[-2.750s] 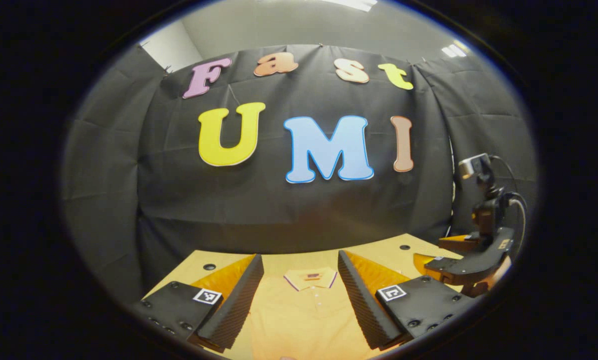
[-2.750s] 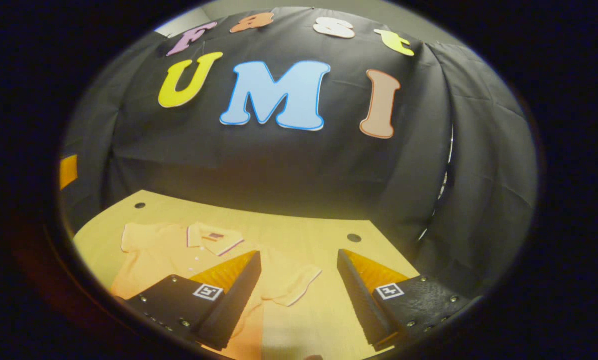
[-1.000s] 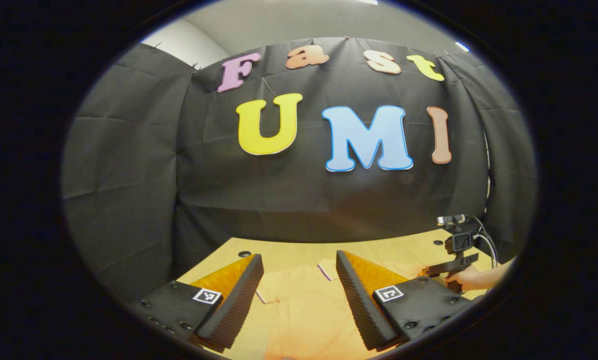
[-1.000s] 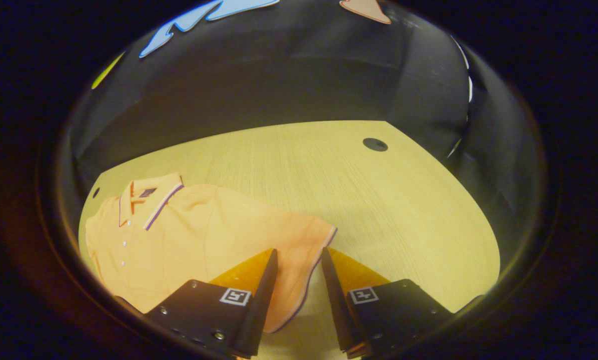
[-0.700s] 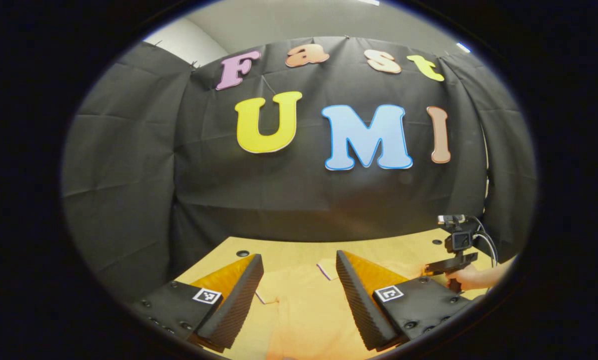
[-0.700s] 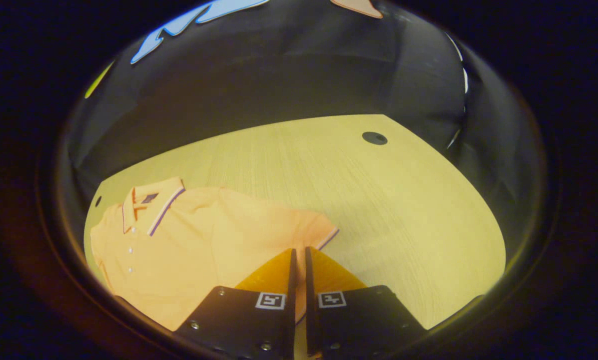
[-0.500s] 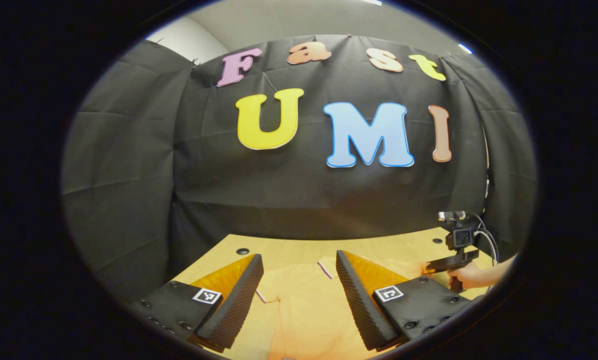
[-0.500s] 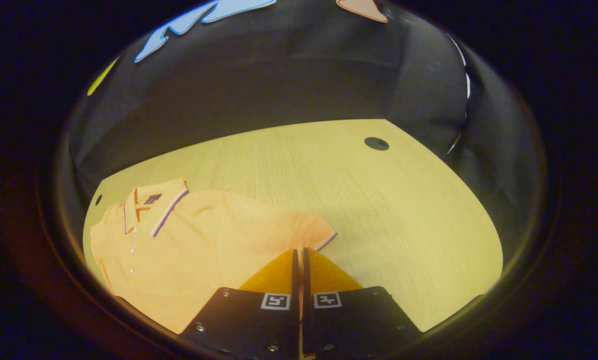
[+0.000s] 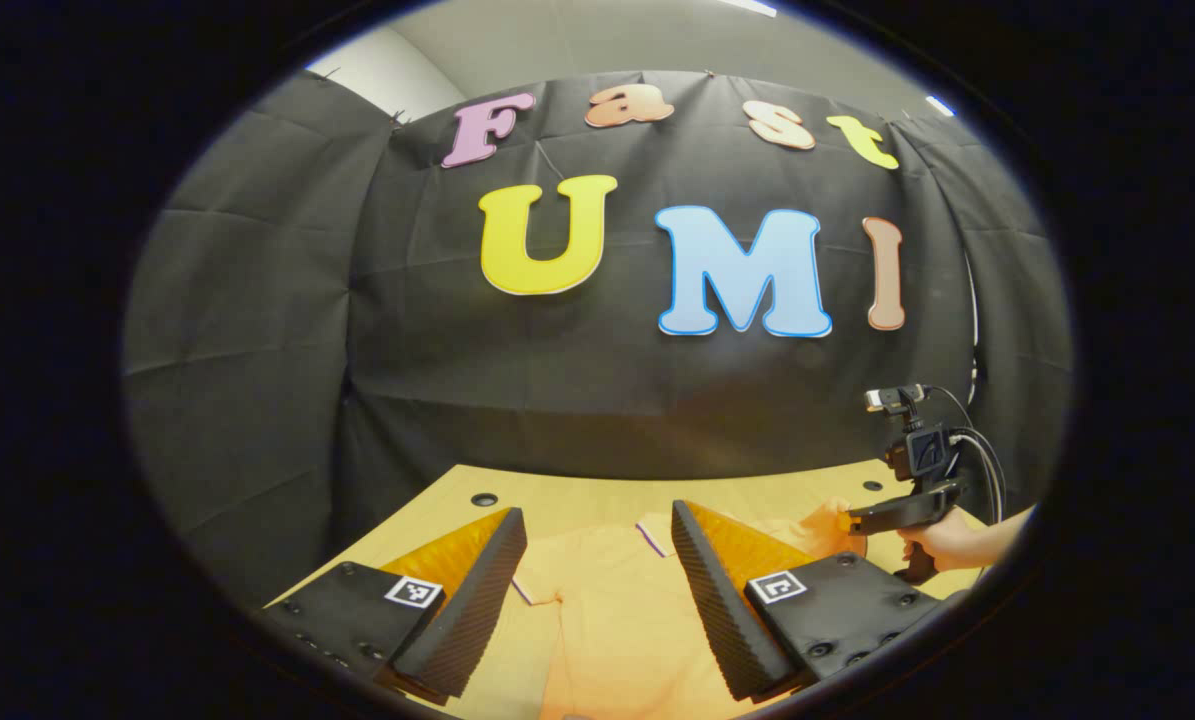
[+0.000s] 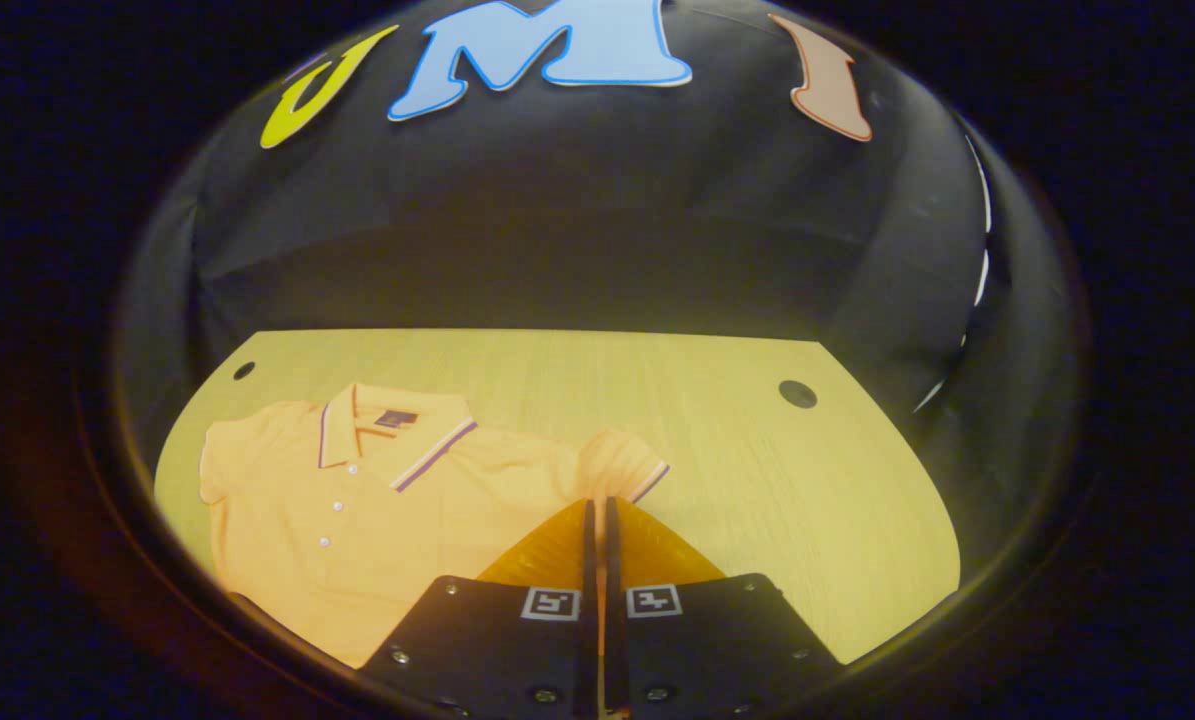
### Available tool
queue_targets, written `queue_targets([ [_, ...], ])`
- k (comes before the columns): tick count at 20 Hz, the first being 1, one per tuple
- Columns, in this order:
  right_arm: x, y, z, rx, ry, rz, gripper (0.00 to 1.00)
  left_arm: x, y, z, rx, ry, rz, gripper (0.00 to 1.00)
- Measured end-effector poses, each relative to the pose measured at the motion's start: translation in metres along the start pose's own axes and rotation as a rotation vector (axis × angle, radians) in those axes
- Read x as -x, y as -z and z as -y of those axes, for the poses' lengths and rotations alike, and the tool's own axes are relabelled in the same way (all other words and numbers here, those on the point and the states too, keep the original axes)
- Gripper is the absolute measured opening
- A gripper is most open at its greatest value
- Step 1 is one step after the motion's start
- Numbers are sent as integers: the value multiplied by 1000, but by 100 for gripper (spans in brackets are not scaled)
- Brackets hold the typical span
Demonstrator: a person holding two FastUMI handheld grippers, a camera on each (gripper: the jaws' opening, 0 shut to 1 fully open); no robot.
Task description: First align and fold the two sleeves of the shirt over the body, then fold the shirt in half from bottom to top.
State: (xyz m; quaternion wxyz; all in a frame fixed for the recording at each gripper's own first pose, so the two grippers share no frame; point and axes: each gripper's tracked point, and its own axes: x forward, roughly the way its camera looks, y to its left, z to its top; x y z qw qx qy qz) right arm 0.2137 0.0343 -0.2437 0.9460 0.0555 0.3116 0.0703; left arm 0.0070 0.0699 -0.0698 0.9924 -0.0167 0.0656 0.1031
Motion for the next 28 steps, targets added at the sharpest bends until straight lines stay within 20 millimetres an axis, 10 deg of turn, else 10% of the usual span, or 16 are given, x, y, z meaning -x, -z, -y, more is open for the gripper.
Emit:
queue_targets([
  [9,-10,15,-63,119,-107,-24,3,26,13,-37,22,-101,-13,95],
  [20,-20,37,-77,87,-148,-103,10,22,15,-58,33,-143,-26,94],
  [28,21,10,-84,-14,-180,-18,70,-4,32,-48,75,-104,-58,94],
])
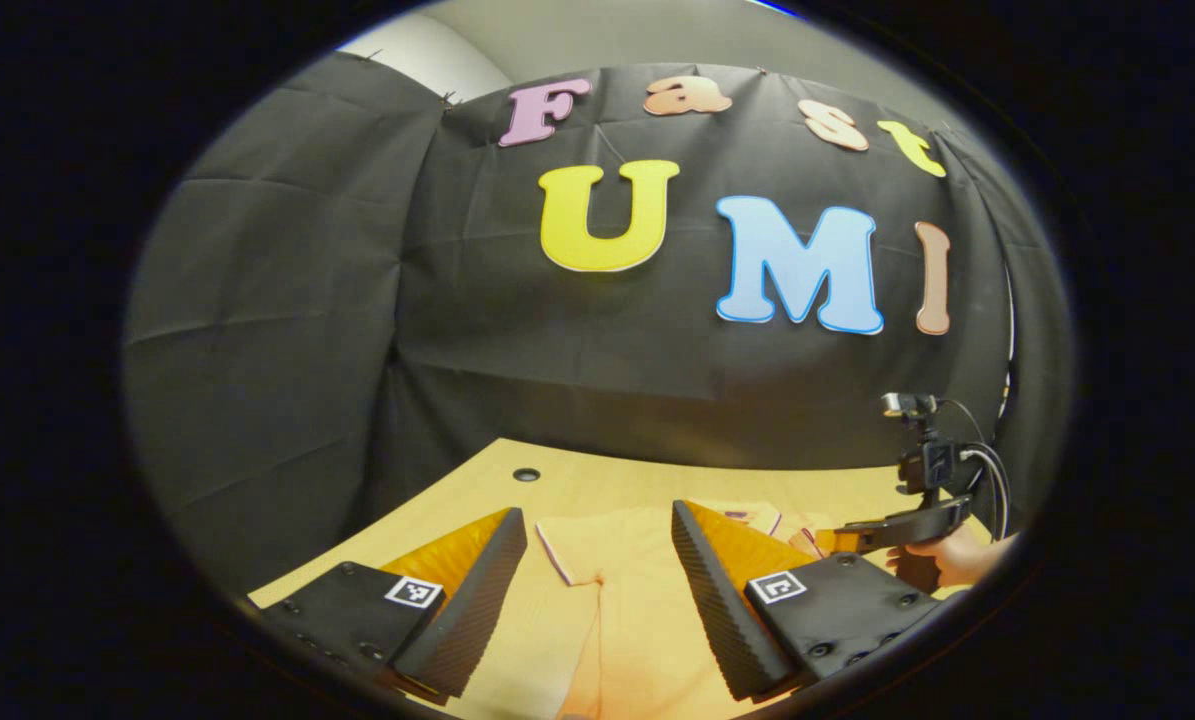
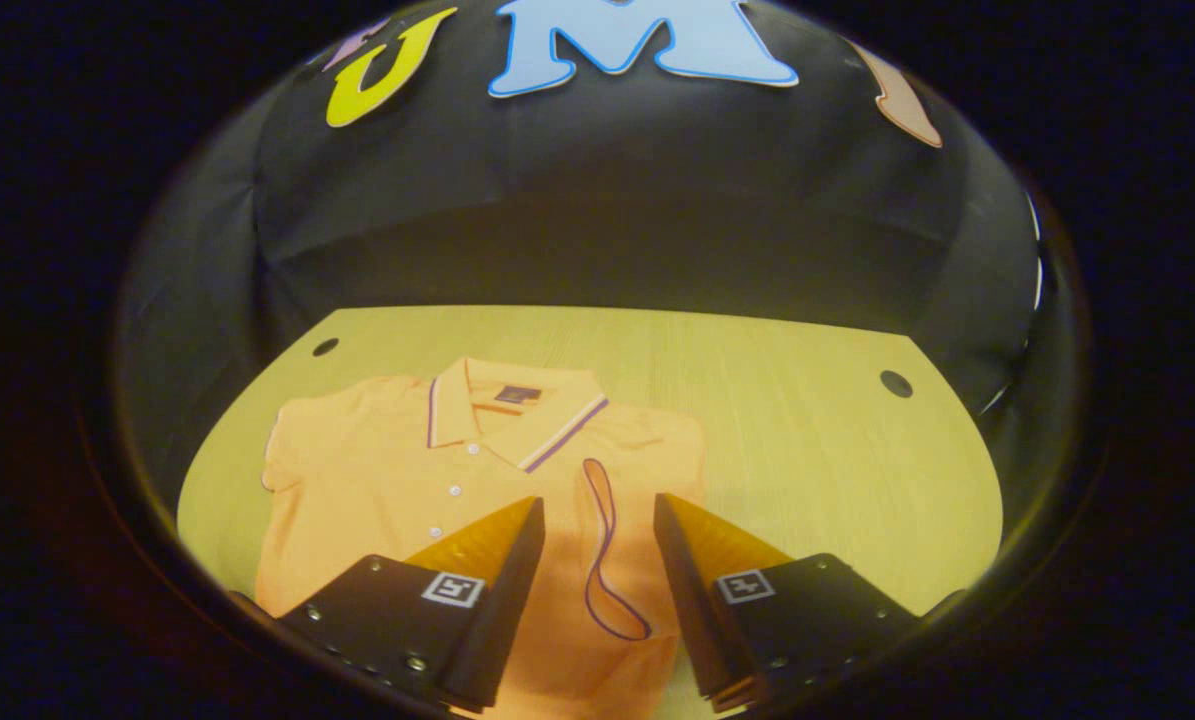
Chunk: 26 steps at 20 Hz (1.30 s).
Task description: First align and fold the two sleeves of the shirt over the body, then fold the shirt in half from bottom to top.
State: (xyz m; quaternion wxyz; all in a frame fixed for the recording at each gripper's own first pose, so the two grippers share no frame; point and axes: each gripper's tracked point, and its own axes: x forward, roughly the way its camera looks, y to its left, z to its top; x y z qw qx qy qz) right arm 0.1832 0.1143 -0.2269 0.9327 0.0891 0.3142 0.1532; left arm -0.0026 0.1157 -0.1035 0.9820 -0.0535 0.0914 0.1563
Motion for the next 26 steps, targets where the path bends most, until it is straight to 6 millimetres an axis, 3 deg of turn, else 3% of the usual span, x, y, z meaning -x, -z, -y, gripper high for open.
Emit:
queue_targets([
  [1,9,-3,-4,-14,-4,18,84,-8,3,1,7,9,-10,94],
  [3,30,-12,-10,-22,-2,59,98,-23,13,-2,15,25,-32,96],
  [10,122,-44,-28,-36,56,213,98,-98,47,-25,6,64,-97,95],
  [16,190,-54,-41,-69,125,295,98,-169,85,-44,-3,63,-165,96],
  [21,234,-44,-46,-32,182,307,98,-217,121,-60,56,8,-244,95],
  [26,257,-30,-51,-30,203,303,98,-251,166,-75,71,-52,-326,94],
])
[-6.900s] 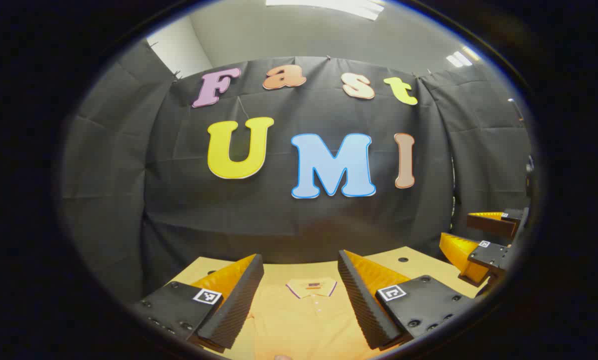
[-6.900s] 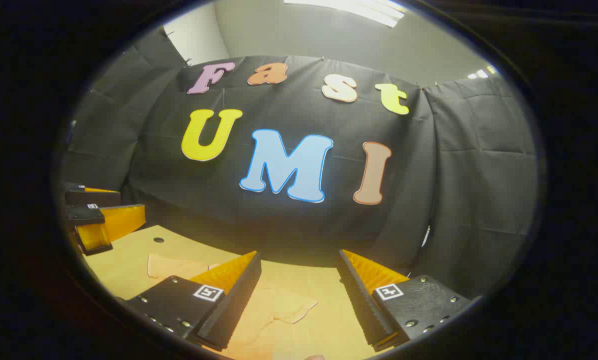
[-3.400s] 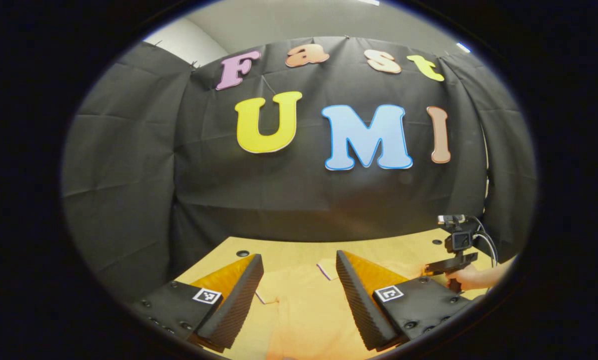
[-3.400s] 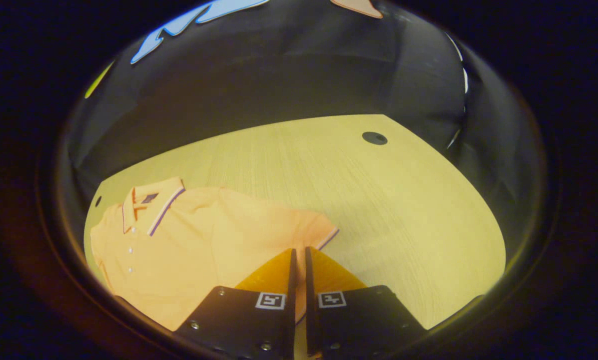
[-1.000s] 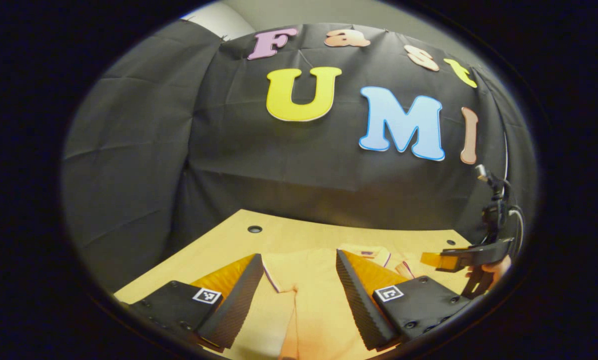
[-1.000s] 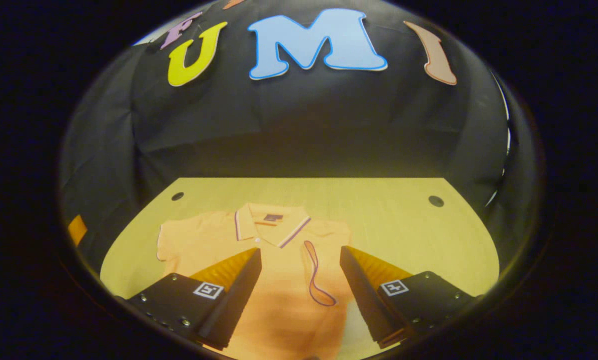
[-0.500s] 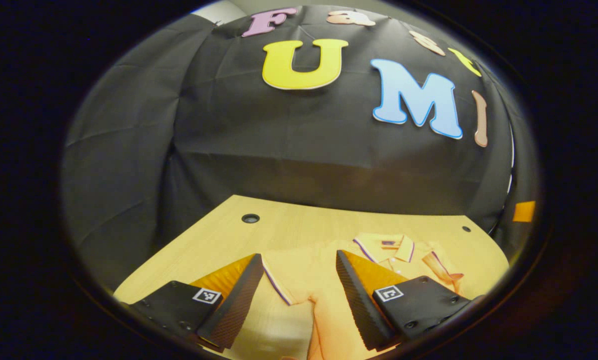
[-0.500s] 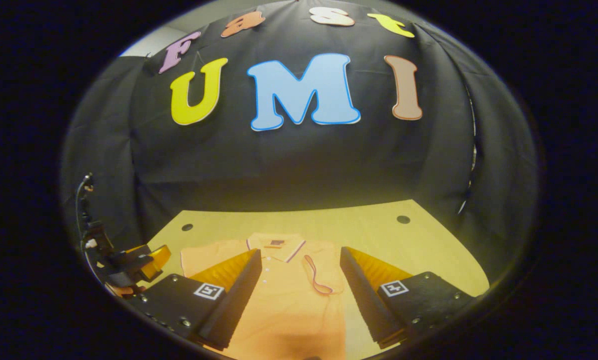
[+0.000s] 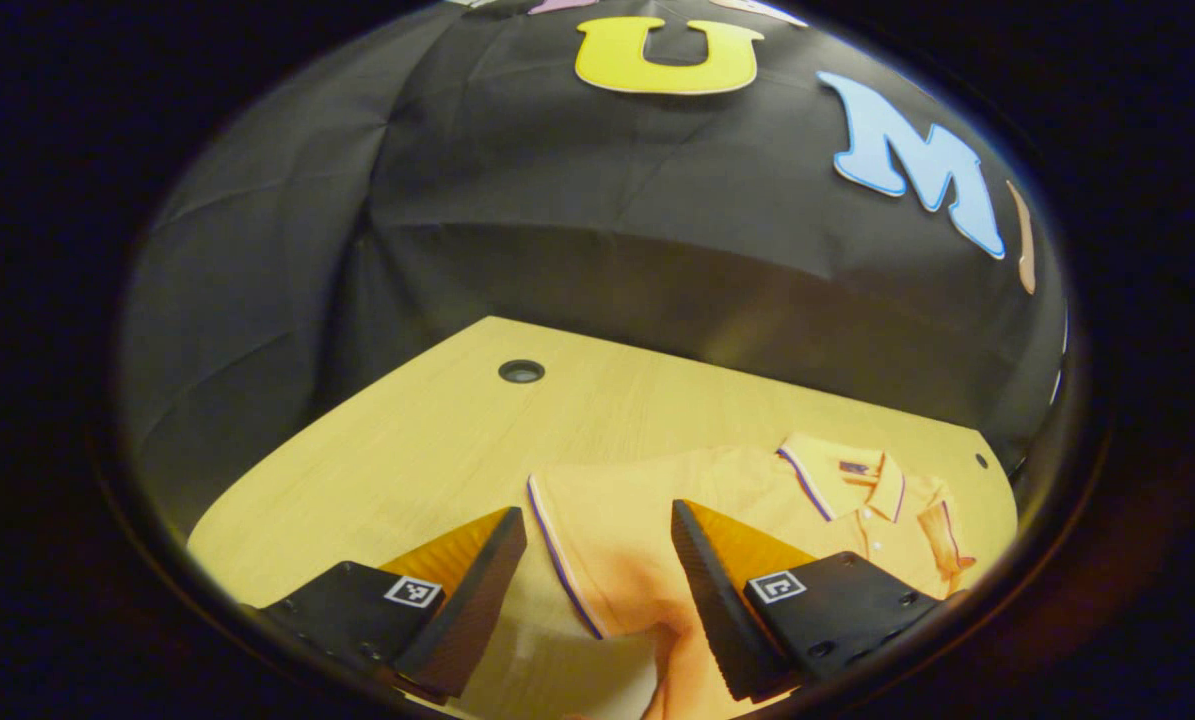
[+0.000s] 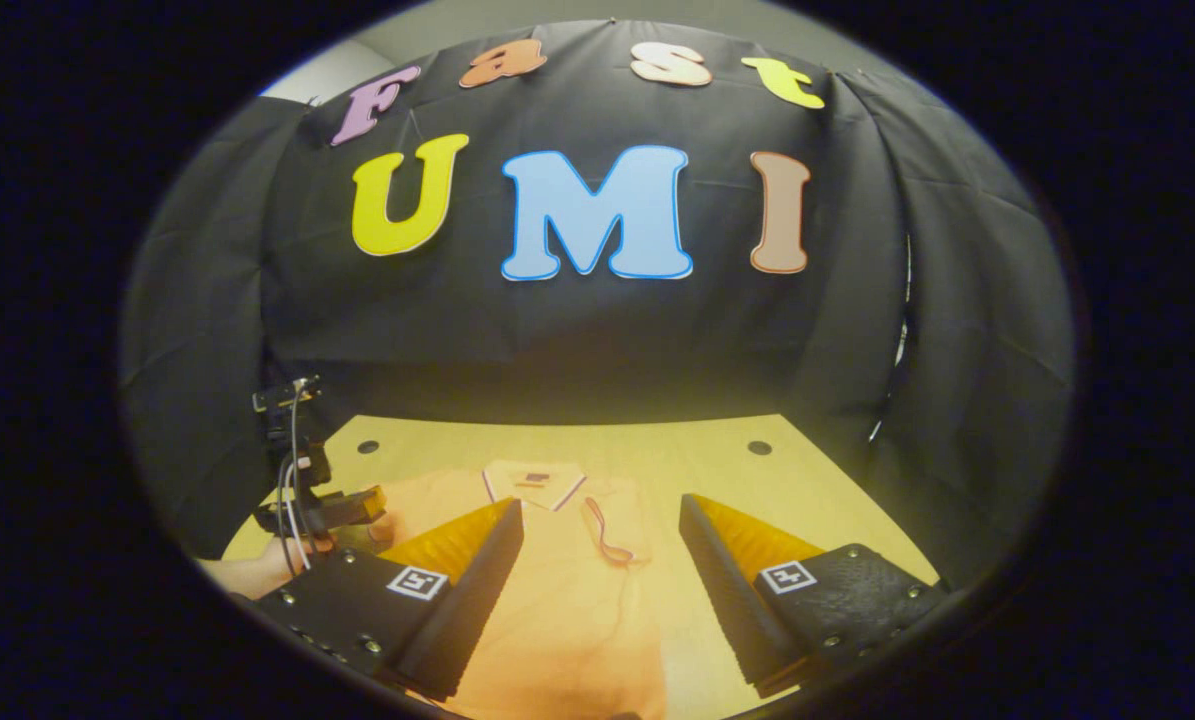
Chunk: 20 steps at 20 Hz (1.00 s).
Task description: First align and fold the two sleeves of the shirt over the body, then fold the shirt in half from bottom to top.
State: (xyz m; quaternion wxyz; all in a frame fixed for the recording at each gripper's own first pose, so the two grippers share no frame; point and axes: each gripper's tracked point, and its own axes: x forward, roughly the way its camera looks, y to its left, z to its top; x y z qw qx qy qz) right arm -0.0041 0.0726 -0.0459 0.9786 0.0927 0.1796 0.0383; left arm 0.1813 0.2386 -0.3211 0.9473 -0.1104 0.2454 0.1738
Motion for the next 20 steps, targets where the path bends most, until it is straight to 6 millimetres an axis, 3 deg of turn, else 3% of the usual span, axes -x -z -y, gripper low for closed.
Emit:
queue_targets([
  [8,10,24,3,-6,1,-57,98,-35,22,-9,-16,-33,-59,94],
  [13,11,26,10,-23,10,-63,98,-42,23,3,-59,-12,-67,95],
  [15,11,26,12,-23,6,-65,98,-46,27,-3,-120,-61,-81,82],
  [17,9,27,13,-33,3,-67,98,-46,25,5,-129,-41,-82,62],
  [19,10,30,17,-44,7,-76,98,-47,26,6,-140,-46,-82,22],
  [20,11,33,19,-50,8,-80,98,-48,24,8,-142,-39,-76,18],
])
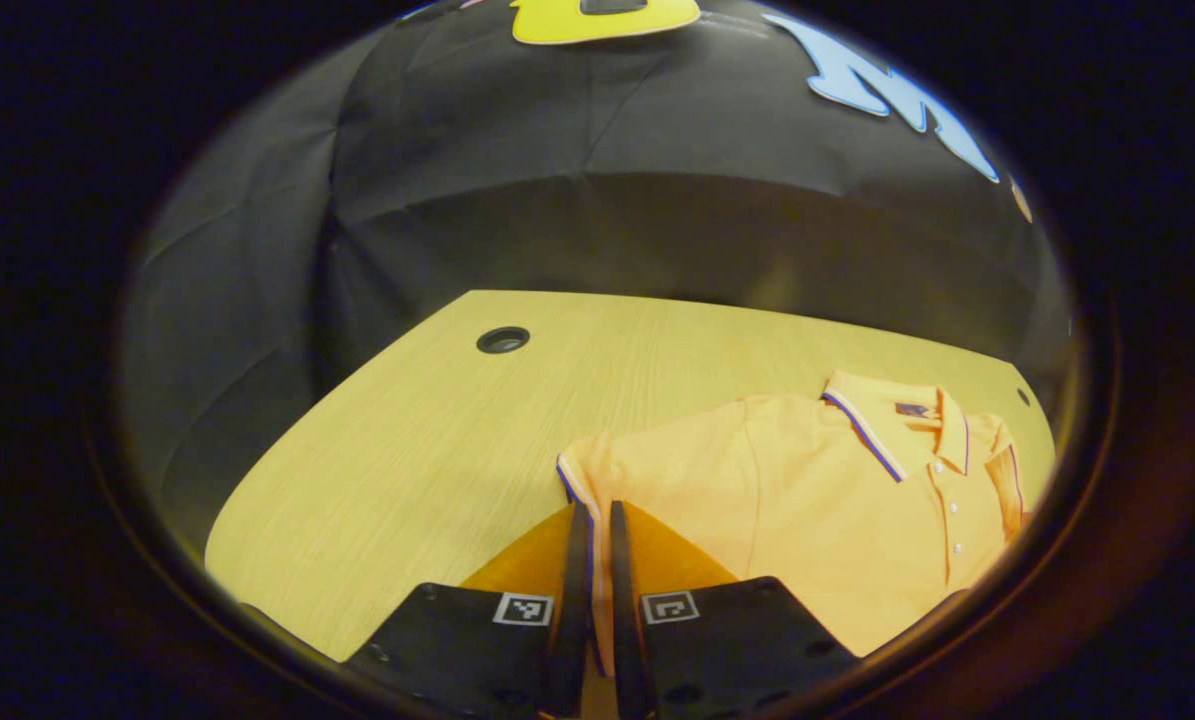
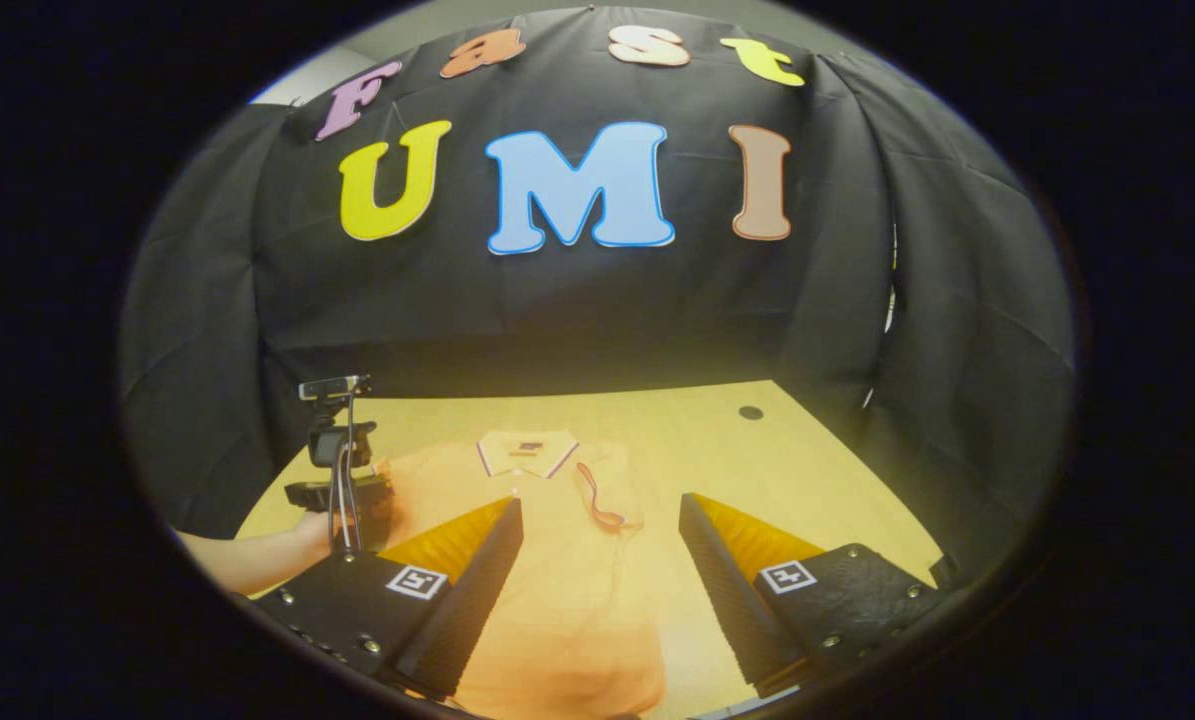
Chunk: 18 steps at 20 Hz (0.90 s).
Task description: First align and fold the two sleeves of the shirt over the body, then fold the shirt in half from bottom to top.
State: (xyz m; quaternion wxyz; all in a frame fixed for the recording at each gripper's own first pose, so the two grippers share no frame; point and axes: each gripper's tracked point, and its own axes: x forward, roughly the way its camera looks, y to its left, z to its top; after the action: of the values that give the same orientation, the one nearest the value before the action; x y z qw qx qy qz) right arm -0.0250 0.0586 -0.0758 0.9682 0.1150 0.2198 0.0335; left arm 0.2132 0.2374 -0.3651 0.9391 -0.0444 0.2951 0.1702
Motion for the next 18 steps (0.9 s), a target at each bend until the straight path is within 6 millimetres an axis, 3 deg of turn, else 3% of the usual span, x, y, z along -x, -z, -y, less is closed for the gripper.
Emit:
queue_targets([
  [1,1,1,2,-6,-1,-3,98,0,0,2,-7,1,-1,9],
  [7,1,2,16,-26,22,-7,98,18,-30,17,-18,24,78,8],
  [12,-3,4,13,-32,13,-10,98,36,-54,57,-83,89,129,8],
  [18,-4,15,9,-37,20,-25,98,39,-44,113,-186,184,114,8],
])
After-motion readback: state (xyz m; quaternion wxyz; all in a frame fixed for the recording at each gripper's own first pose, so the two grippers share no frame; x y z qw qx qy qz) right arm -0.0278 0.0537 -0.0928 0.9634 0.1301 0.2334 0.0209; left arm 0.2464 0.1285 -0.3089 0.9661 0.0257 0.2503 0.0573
